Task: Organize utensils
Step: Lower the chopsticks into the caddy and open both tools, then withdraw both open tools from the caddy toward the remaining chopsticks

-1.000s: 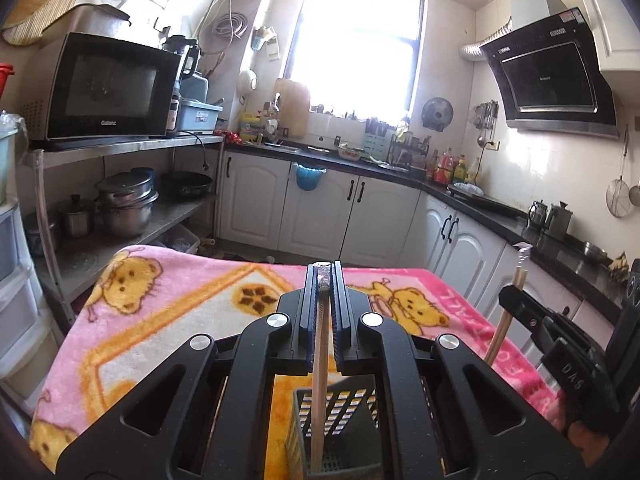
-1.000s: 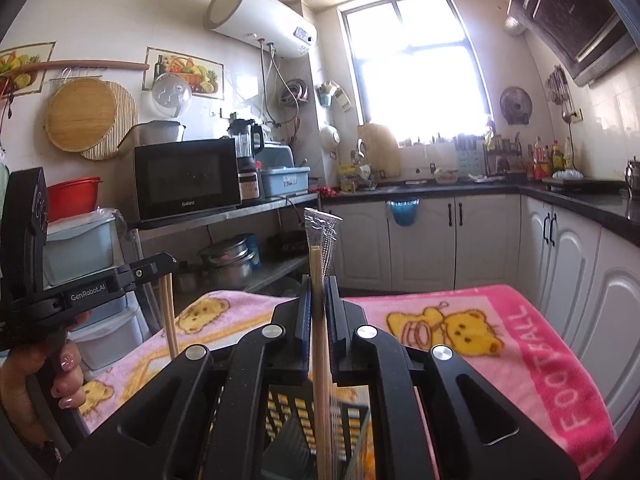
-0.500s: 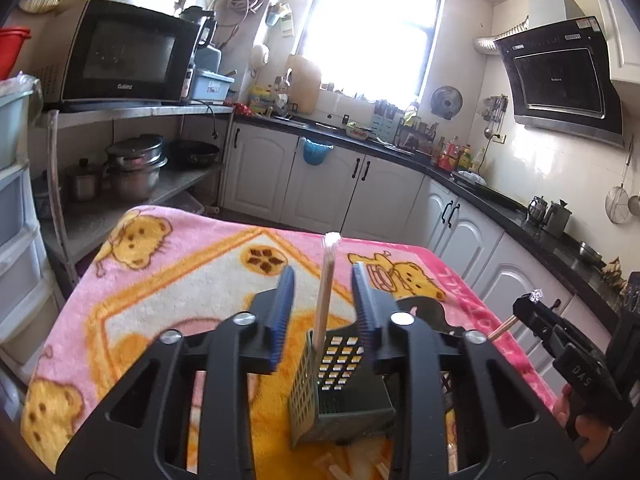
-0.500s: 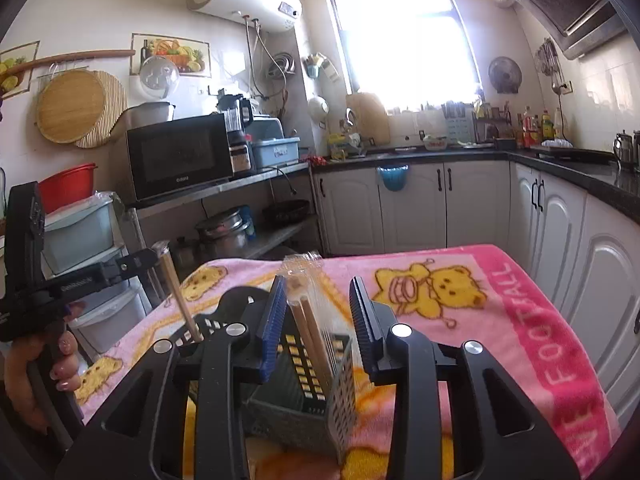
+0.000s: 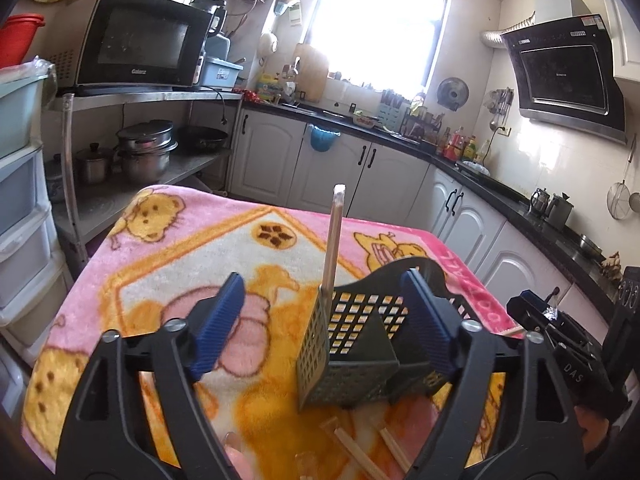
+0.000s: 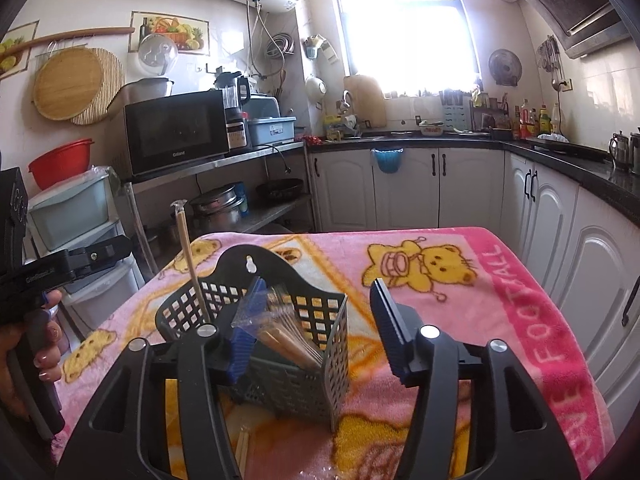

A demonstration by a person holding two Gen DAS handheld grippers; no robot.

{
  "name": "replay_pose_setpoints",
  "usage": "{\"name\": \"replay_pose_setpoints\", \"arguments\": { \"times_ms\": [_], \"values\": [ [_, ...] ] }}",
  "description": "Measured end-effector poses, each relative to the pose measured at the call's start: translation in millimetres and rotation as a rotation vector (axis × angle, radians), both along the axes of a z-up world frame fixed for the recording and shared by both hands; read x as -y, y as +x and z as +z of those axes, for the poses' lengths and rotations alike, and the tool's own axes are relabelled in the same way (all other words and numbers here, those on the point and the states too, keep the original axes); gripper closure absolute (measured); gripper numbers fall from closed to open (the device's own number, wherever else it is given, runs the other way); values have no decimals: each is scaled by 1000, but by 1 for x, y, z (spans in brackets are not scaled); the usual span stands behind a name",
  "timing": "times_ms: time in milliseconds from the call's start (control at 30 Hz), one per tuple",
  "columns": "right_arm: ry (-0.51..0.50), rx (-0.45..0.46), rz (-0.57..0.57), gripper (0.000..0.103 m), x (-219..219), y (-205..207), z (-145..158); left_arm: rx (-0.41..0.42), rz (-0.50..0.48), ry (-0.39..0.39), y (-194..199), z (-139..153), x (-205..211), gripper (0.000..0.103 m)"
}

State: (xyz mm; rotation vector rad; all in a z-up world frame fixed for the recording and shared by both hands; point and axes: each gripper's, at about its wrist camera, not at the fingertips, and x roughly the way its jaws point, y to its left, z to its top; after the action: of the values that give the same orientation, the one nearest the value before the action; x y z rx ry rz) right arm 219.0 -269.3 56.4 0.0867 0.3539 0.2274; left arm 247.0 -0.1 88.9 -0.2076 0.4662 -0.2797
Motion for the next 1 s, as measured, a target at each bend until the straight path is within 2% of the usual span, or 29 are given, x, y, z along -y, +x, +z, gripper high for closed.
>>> {"name": "replay_pose_setpoints", "arguments": {
  "times_ms": [233,467,1000],
  "values": [
    [-15,-27,-6,41,-2,-9,-5,-12,-8,6,-15,-5,0,11],
    [-26,-39,-8,36,-4,-23,-10,-14,-15,6,-31,-8,-1,11],
    [-79,-51,10,32,-14,-59,-16,-53,-9,4,-54,-24,-6,11]
  ]
}}
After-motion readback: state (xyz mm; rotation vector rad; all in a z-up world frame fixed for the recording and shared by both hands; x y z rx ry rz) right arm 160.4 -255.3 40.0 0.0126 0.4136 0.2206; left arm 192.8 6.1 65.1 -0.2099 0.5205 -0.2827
